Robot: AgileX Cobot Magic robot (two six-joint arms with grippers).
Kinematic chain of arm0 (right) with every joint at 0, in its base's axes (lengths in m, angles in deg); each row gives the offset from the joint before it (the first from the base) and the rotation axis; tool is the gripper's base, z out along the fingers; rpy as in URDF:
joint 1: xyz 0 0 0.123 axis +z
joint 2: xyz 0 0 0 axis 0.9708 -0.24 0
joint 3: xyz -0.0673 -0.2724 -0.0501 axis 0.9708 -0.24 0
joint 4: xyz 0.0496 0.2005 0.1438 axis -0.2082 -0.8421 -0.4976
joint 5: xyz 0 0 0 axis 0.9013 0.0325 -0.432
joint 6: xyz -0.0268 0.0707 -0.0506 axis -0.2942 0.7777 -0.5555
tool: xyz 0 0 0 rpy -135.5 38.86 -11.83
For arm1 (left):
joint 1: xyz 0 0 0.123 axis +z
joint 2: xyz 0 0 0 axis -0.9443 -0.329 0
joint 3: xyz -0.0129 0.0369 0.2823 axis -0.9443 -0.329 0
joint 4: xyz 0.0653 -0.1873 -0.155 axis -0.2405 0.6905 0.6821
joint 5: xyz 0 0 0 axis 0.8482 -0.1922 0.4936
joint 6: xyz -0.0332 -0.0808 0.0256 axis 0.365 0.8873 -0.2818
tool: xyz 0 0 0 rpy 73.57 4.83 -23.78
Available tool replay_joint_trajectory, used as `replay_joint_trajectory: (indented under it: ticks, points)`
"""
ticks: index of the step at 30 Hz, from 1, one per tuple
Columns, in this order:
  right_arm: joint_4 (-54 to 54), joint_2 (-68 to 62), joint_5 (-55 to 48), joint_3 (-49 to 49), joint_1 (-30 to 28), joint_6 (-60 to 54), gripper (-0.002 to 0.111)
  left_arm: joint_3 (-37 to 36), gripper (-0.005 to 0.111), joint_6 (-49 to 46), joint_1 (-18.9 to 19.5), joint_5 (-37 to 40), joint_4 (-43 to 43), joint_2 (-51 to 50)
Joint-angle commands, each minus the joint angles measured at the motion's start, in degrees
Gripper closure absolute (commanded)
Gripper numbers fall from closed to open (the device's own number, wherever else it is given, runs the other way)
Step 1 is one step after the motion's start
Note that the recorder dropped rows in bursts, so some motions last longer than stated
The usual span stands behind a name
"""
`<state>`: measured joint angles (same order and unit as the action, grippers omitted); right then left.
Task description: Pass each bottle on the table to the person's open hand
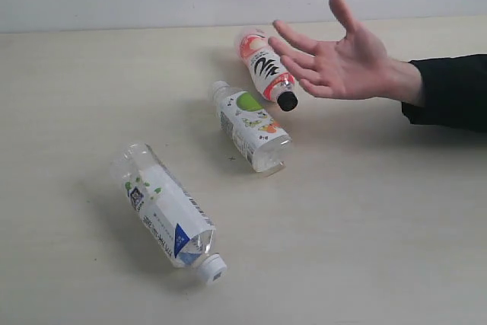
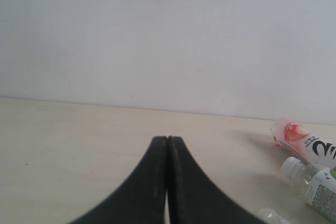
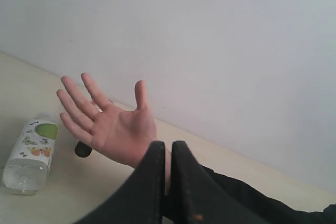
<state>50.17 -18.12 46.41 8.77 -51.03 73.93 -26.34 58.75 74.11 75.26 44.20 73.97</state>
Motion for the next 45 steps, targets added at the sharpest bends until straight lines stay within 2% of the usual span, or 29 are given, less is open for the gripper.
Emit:
replay_joint_trajectory:
  ticks: [1,13,16,21,24,29,32,33,36,39,41,45]
  points:
    - [-0.14,0.20,0.75,-0.06,0.95,0.04,0.101,0.02,0.107,-0.13,0.16,0.08,0.18,0.36]
    - [-2.27,0.13,-0.33,0.22,0.95,0.04,0.101,0.02,0.107,-0.13,0.16,0.08,0.18,0.36]
    - [-3.10,-3.22,-0.33,0.60,0.95,0.04,0.101,0.02,0.107,-0.13,0.16,0.08,0.18,0.36]
    - [-10.31,-9.42,-4.91,3.24,0.95,-1.61,0.101,0.02,0.107,-0.13,0.16,0.08,0.18,0.36]
    - [-17.16,-13.42,-4.69,4.01,0.95,-8.90,0.102,0.02,0.107,-0.13,0.16,0.08,0.18,0.36]
    - [-35.50,-23.30,-10.07,7.70,0.95,-24.16,0.102,0.02,0.107,-0.13,0.16,0.08,0.18,0.36]
    - [-44.25,-30.42,-13.62,10.47,0.95,-29.02,0.103,0.02,0.107,-0.13,0.16,0.08,0.18,0.36]
    - [-48.08,-35.67,-13.65,12.35,0.95,-29.03,0.103,0.02,0.107,-0.13,0.16,0.08,0.18,0.36]
    - [-50.55,-46.25,-13.40,15.10,0.95,-29.73,0.103,0.02,0.107,-0.13,0.16,0.08,0.18,0.36]
    - [-60.95,-58.63,-15.74,20.39,0.95,-37.92,0.103,0.02,0.107,-0.13,0.16,0.08,0.18,0.36]
    - [-64.20,-63.30,-15.04,23.85,3.21,-41.10,0.103,0.02,0.107,-0.13,0.16,0.08,0.18,0.36]
    - [-60.66,-71.39,-12.69,30.69,11.47,-37.82,0.103,0.02,0.107,-0.13,0.16,0.08,0.18,0.36]
